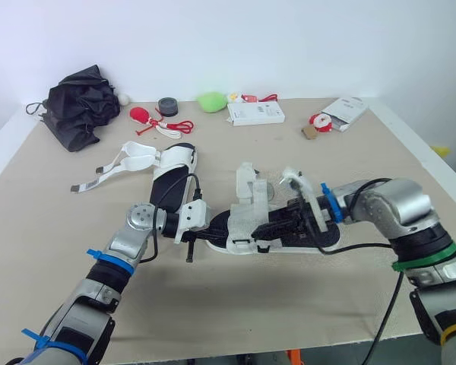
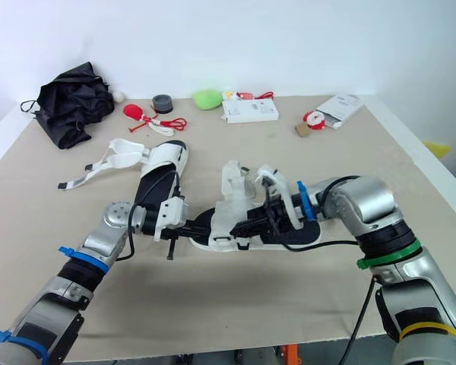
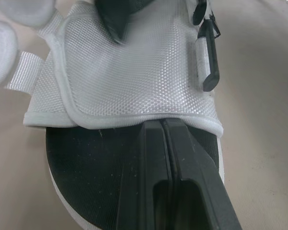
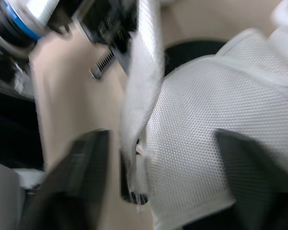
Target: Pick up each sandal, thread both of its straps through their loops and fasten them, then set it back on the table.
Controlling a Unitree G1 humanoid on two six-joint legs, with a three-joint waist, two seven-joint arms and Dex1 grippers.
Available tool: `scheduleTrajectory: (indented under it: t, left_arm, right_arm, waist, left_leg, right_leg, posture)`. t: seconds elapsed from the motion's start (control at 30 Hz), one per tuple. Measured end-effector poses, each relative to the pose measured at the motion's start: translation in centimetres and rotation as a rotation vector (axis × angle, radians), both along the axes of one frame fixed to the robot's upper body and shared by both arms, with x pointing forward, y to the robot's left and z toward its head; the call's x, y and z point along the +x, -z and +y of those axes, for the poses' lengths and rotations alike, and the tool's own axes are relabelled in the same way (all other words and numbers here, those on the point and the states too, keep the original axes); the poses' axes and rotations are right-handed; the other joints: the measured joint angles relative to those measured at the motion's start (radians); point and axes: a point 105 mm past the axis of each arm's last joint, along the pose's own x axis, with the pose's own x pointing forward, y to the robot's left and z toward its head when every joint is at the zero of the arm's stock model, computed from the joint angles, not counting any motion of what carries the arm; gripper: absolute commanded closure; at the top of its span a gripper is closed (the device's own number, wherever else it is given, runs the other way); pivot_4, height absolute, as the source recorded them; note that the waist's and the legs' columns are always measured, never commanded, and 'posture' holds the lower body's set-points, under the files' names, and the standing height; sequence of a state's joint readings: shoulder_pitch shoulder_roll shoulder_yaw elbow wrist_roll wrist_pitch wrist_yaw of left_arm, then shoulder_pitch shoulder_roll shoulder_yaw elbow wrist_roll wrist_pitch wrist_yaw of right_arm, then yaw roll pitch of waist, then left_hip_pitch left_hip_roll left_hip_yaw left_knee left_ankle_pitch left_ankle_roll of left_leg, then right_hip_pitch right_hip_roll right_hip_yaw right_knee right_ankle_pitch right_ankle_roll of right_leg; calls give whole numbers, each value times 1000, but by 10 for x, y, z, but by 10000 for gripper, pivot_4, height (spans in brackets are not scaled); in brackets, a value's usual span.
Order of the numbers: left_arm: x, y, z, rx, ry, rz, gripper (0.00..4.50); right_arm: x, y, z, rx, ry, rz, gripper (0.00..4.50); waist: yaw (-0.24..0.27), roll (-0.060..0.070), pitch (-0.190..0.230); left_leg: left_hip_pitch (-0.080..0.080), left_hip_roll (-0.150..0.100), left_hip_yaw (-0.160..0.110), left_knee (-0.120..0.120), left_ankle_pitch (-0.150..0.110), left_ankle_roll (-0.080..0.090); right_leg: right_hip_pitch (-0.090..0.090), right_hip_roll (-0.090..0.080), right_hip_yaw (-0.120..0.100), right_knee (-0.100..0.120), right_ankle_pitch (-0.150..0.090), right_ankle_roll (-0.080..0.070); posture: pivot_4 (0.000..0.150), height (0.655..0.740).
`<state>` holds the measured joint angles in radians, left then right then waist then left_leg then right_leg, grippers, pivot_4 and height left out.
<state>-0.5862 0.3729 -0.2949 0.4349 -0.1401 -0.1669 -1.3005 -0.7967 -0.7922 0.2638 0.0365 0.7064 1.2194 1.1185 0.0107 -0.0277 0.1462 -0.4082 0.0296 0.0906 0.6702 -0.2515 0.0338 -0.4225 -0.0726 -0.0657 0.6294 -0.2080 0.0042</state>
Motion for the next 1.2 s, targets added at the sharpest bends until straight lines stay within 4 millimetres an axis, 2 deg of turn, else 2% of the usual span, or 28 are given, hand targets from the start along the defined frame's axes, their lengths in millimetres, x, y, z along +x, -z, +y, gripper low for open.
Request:
scheduleTrajectory:
  t: [0.13, 0.2, 0.27, 0.3, 0.37, 0.43, 0.57, 0.7, 0.83, 1.2]
  left_arm:
    - [0, 0, -1, -1, 3, 0, 45000]
    - [0, -1, -1, 0, 8, -1, 45000]
    - [0, 0, 0, 5, 6, 2, 45000]
    - [0, 0, -2, 8, 12, 2, 45000]
    - [0, 0, -2, 2, 11, 3, 45000]
    - [1, 0, 0, 5, 7, 6, 45000]
    - [2, 1, 1, 5, -6, 11, 45000]
    - [3, 0, -3, 0, 7, 7, 45000]
    - [3, -1, -5, 0, 18, 8, 45000]
    - [3, 2, -1, 2, 1, 14, 45000]
  right_arm:
    - [-8, -22, -17, 83, 27, -49, 4326]
    - [-23, -36, -29, 127, 29, -114, 4326]
    - [-29, -41, -32, 130, 24, -144, 4326]
    - [-38, -39, -34, 114, 15, -166, 4326]
    - [-65, -17, -34, 32, -26, -162, 4326]
    - [-80, 5, -32, -25, -23, -132, 4326]
    - [-81, 15, -31, -46, 14, -149, 4326]
    - [-77, 31, -18, -8, 56, -119, 4326]
    - [-66, 29, -16, 11, 85, -120, 4326]
    - [-59, 32, -10, 24, 93, -103, 4326]
  waist:
    - [3, 0, 0]
    - [4, 0, 0]
    - [2, 1, 0]
    - [4, 1, 0]
    - [7, -1, -1]
    - [6, 1, -1]
    - [2, 2, -1]
    - [2, 2, -1]
    - [4, 2, -1]
    - [1, 2, -2]
  left_leg:
    - [0, 0, -1, 0, 0, 0]
    - [0, 0, -1, -1, -1, -1]
    - [1, 0, 0, 0, -1, -1]
    - [0, 0, -1, 0, -1, -1]
    - [1, 0, -3, 0, -2, -2]
    - [1, 0, -2, 0, -2, -2]
    - [2, 0, 0, 2, -1, -1]
    - [2, 0, 0, 1, -1, -1]
    - [1, -2, -1, 1, -1, -1]
    - [2, -1, -1, 1, 0, 1]
  right_leg:
    - [0, -1, -2, 0, -3, 3]
    - [0, -1, -2, 0, -3, 3]
    - [1, -1, -2, 0, -4, 5]
    - [1, -1, -3, 0, -5, 6]
    - [2, 0, -3, 0, -8, 9]
    - [2, -1, -2, 0, -7, 11]
    - [3, -1, -1, 0, -7, 11]
    - [3, -1, -1, 0, -7, 11]
    - [3, -1, 0, -1, -7, 12]
    - [3, -1, 0, 0, -7, 11]
  posture:
    - [1500, 7400]
    - [1500, 7400]
    - [1500, 7400]
    - [1500, 7400]
    - [1500, 7400]
    - [1500, 7400]
    - [1500, 7400]
    - [1500, 7400]
    - [1500, 7400]
    - [1500, 7400]
